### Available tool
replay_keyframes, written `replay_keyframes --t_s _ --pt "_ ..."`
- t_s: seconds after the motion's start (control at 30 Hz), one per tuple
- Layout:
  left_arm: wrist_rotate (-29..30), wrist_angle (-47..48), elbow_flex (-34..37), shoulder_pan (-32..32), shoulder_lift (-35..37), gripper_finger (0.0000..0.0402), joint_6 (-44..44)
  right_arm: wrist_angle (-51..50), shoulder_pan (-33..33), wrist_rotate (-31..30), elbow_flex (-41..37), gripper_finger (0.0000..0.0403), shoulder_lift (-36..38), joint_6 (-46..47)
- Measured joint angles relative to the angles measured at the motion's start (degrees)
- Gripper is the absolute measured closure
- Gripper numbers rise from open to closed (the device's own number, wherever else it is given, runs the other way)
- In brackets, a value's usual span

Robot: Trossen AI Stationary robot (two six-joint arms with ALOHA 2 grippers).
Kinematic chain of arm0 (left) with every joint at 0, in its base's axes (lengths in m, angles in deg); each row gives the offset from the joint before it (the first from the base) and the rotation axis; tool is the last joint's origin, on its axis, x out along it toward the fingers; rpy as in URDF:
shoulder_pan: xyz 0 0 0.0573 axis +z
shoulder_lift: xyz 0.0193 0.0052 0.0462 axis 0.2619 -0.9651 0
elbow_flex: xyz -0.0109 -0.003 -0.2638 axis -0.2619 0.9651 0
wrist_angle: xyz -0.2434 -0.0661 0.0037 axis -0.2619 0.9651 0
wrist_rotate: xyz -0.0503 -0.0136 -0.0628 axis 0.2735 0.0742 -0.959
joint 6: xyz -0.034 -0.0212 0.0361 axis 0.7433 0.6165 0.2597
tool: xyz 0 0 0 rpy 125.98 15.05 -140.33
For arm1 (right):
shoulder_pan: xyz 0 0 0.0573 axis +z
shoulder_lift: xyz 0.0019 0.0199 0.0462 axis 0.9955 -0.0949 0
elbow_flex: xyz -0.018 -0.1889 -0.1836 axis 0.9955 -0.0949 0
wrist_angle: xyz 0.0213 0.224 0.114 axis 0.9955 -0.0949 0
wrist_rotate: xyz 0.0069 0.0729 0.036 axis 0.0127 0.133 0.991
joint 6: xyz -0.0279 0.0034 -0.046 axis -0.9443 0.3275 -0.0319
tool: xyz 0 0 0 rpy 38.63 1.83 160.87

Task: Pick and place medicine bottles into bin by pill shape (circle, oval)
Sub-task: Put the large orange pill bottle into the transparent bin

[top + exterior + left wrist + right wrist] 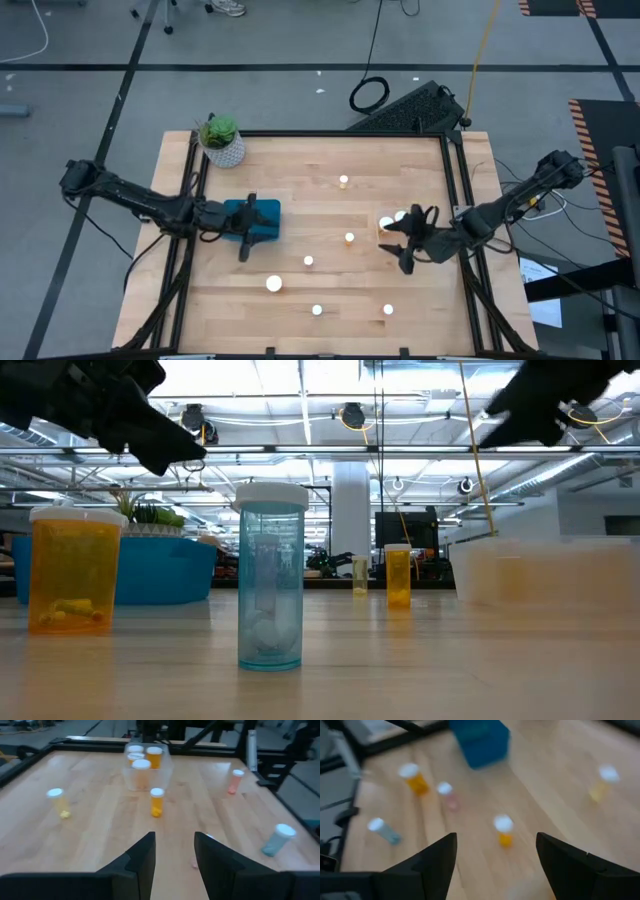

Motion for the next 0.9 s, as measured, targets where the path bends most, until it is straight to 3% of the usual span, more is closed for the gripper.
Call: replay_keyframes --t_s 0.13,0.23,0.47,0.9 --pt "3.89 0.80 -0.70 -5.22 -0.01 0.0263 1.42 6.25 0.33 -0.10 -0.27 0.0138 -0.78 -8.35" --pt "7.84 6.03 -4.75 -9.68 -0.24 0.0263 1.36 6.38 0.34 -0.08 -0.27 0.0138 -0.74 -9.61" --pt "16.60 17.53 -16.68 -22.50 -9.74 0.0263 5.08 3.74 0.41 3.47 -0.29 0.0138 -0.76 -9.40" --pt "34.51 27.21 -18.67 -43.53 -23.85 0.0207 36.26 3.95 3.66 4.23 -0.29 0.0138 -0.76 -5.53"
